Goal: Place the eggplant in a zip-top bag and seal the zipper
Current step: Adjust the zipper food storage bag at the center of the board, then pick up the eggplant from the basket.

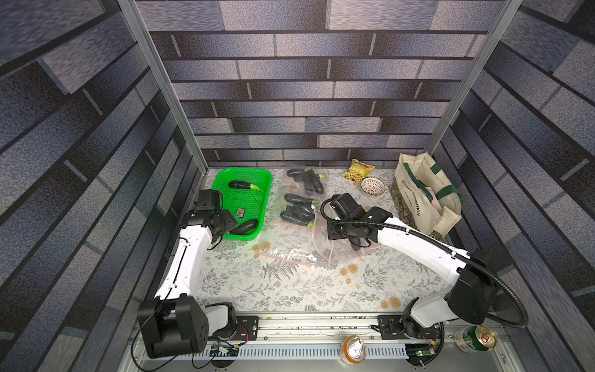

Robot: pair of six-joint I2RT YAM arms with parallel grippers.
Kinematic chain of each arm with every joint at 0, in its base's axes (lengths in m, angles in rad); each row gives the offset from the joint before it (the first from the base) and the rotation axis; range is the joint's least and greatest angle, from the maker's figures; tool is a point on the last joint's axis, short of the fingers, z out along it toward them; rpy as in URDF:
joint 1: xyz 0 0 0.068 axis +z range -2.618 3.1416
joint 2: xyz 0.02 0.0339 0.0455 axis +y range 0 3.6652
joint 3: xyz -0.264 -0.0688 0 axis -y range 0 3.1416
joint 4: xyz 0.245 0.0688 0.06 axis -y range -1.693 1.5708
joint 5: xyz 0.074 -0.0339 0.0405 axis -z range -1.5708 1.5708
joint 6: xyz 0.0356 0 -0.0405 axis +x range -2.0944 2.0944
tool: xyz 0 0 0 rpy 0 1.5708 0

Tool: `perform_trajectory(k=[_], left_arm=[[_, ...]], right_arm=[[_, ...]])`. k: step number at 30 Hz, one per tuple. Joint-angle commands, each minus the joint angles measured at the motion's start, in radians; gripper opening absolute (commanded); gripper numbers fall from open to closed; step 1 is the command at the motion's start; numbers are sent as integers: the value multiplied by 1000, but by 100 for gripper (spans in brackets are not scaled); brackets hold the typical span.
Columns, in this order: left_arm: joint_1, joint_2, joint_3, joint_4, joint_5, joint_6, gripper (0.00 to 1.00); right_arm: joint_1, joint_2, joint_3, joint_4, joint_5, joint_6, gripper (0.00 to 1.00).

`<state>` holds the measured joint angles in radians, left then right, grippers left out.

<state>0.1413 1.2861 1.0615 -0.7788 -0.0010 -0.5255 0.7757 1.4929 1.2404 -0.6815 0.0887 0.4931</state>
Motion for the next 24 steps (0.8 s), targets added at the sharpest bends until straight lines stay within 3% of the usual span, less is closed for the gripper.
perform_trajectory(k=[1,10,24], left_arm=[[32,89,64,13,14,161,70],[96,436,267,40,-52,235,69],[70,741,464,32,-66,269,68]], right_arm=[[-7,-31,-8,29,-28,9,0],[-6,-42,-28,53,-54,4,0],[-7,-56,-41,57,-53,-15,0]])
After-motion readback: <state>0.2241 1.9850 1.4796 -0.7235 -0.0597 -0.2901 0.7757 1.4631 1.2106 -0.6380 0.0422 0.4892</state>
